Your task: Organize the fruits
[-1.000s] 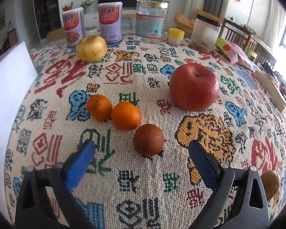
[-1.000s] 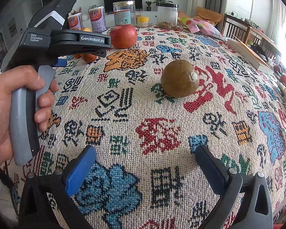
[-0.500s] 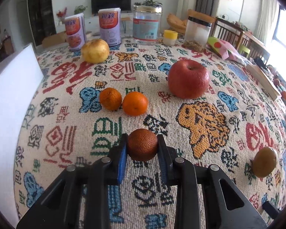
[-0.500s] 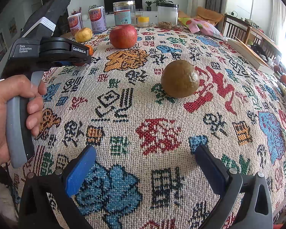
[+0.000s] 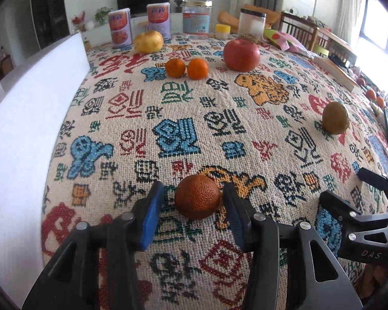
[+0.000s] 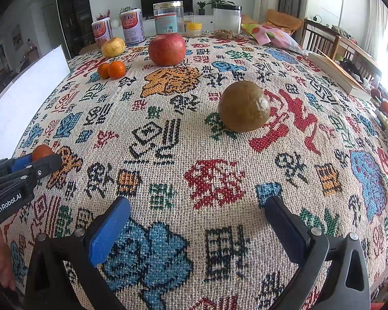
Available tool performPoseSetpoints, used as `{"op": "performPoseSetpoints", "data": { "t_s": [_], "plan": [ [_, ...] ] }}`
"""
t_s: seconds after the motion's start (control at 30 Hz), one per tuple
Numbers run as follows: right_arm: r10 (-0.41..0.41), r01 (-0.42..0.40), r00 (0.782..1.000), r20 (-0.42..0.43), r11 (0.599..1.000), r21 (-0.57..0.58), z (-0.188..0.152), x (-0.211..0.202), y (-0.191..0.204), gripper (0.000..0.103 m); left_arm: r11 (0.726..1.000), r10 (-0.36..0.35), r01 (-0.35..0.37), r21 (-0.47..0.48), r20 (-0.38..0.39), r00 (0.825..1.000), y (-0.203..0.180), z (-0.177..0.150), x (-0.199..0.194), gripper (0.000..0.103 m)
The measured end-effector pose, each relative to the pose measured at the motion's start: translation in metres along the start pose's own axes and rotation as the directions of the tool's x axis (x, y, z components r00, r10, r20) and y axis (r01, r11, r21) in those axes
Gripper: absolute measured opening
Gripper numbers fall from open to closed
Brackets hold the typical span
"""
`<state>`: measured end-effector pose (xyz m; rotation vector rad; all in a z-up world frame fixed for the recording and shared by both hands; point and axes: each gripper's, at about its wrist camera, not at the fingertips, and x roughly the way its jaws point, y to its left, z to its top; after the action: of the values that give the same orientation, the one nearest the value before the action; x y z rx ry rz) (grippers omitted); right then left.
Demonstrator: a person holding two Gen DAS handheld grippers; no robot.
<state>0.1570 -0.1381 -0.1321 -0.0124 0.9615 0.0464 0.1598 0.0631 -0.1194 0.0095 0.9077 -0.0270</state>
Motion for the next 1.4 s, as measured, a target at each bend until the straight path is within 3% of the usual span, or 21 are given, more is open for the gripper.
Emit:
{"op": "performPoseSetpoints", "data": {
  "t_s": [0.03,0.07,0.23,0.3,0.37,0.47,0.53,0.57,0.73,0.83,0.9,0.97,1.03,1.07,1.23,1.3,1.4],
  "plan": [
    [0.0,0.0,1.0,0.0,1.0,0.0,0.0,0.0,0.0,0.103,1.0,0.018,-0.018,-0.006,0.005,1.0,0.002,-0.002,0.001,0.078],
    [0.0,0.0,1.0,0.0,1.0,0.0,0.0,0.0,0.0,0.103,1.0,0.028,-0.028,-0.014,0.007,1.0,0.004,-0.004,0.002,0.084],
    [0.009,-0.009,1.0,0.002,1.0,0.009,0.0,-0.001,-0.001,0.103,0.997,0.042,-0.042,-0.057,-0.004,0.999,0.012,-0.004,0.005,0.093],
    [0.078,-0.081,0.996,0.034,0.994,0.077,0.001,-0.007,-0.011,0.102,0.997,0.044,-0.044,-0.057,-0.004,0.999,0.012,-0.004,0.006,0.094],
    [0.146,-0.178,0.978,0.152,0.958,0.223,-0.001,-0.024,-0.04,0.102,0.997,0.047,-0.047,-0.057,-0.003,0.999,0.011,-0.004,0.006,0.095],
    [0.103,-0.198,0.967,0.234,0.883,0.426,-0.009,-0.036,-0.086,0.103,0.997,0.047,-0.047,-0.06,-0.002,0.999,0.012,-0.005,0.006,0.095],
    [0.139,-0.248,0.959,0.246,0.828,0.503,-0.012,-0.031,-0.101,0.102,0.997,0.047,-0.047,-0.06,-0.002,0.999,0.012,-0.005,0.006,0.095],
    [0.146,-0.251,0.96,0.239,0.824,0.508,-0.011,-0.028,-0.102,0.102,0.997,0.046,-0.046,-0.059,-0.002,0.999,0.012,-0.005,0.006,0.095],
    [0.169,-0.246,0.961,0.221,0.887,0.392,0.023,-0.016,-0.079,0.099,0.997,0.046,-0.046,-0.059,-0.002,0.999,0.012,-0.005,0.006,0.095],
    [0.22,-0.277,0.96,0.175,0.849,0.45,0.048,0.004,-0.087,0.098,0.997,0.046,-0.046,-0.059,-0.002,0.999,0.012,-0.005,0.006,0.095],
    [0.272,-0.305,0.952,0.14,0.808,0.504,0.062,0.02,-0.093,0.076,0.997,0.046,-0.046,-0.06,-0.002,0.999,0.012,-0.005,0.006,0.095],
    [0.299,-0.289,0.952,0.067,0.802,0.523,0.071,0.037,-0.095,0.067,0.997,0.045,-0.045,-0.06,-0.001,0.999,0.012,-0.005,0.006,0.095],
    [0.276,-0.268,0.959,0.058,0.829,0.491,0.075,0.036,-0.091,0.059,0.997,0.045,-0.045,-0.061,-0.001,0.999,0.012,-0.005,0.005,0.095],
    [0.261,-0.256,0.964,0.054,0.851,0.459,0.077,0.033,-0.087,0.049,0.997,0.044,-0.044,-0.061,0.0,0.999,0.012,-0.005,0.005,0.095],
    [0.227,-0.242,0.966,0.125,0.962,0.126,0.065,-0.001,-0.043,0.049,0.997,0.044,-0.044,-0.062,0.0,0.999,0.012,-0.005,0.005,0.095],
    [0.242,-0.245,0.963,0.122,0.97,0.007,0.052,-0.003,-0.025,0.049,0.997,0.044,-0.044,-0.061,0.0,0.999,0.012,-0.005,0.005,0.095],
    [0.258,-0.255,0.96,0.108,0.966,-0.038,0.034,0.0,-0.017,0.049,0.997,0.043,-0.043,-0.062,0.0,0.999,0.012,-0.005,0.005,0.095]
  ]
}}
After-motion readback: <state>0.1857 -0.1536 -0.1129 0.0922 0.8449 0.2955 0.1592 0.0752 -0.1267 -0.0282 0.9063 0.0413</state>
